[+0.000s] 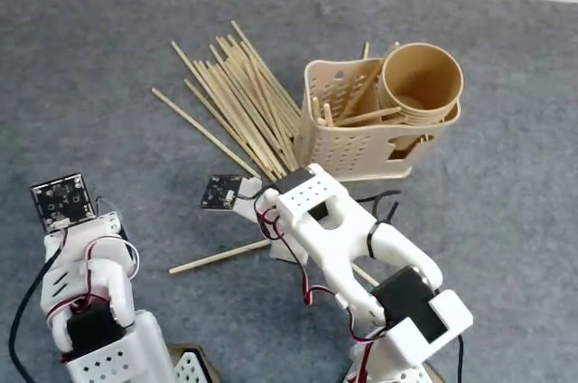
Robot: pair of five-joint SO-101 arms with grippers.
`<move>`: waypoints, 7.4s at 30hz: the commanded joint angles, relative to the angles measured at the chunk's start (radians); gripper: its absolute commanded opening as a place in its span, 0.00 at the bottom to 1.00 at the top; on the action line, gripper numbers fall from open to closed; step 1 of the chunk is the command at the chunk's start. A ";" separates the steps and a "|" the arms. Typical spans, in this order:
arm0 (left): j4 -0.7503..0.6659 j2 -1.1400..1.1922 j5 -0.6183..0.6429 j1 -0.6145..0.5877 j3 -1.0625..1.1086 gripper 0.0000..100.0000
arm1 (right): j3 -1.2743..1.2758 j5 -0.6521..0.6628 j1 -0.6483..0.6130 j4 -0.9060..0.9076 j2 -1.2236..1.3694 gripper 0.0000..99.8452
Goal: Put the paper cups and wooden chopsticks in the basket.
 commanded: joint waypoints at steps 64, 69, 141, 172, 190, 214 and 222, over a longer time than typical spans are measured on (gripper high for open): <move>-0.017 -0.012 -0.002 0.001 0.021 0.11 | -0.426 -0.855 0.311 -0.503 -1.078 0.01; -0.017 -0.012 -0.002 0.001 0.021 0.11 | -0.374 -0.855 0.386 -0.572 -1.033 0.01; 0.110 0.285 -0.094 0.199 -0.401 0.17 | 0.986 -0.787 0.209 -0.622 -1.313 0.00; 0.115 2.077 0.445 0.490 -1.681 0.30 | 1.073 -0.786 0.209 -0.720 -1.311 0.00; 0.117 2.674 0.509 0.544 -2.167 0.16 | 1.073 -0.786 0.209 -0.720 -1.311 0.00; 0.499 2.595 0.402 0.536 -2.436 0.01 | 1.073 -0.786 0.211 -0.720 -1.311 0.00; 0.565 2.473 0.272 0.552 -2.559 0.01 | 1.073 -0.786 0.211 -0.720 -1.311 0.00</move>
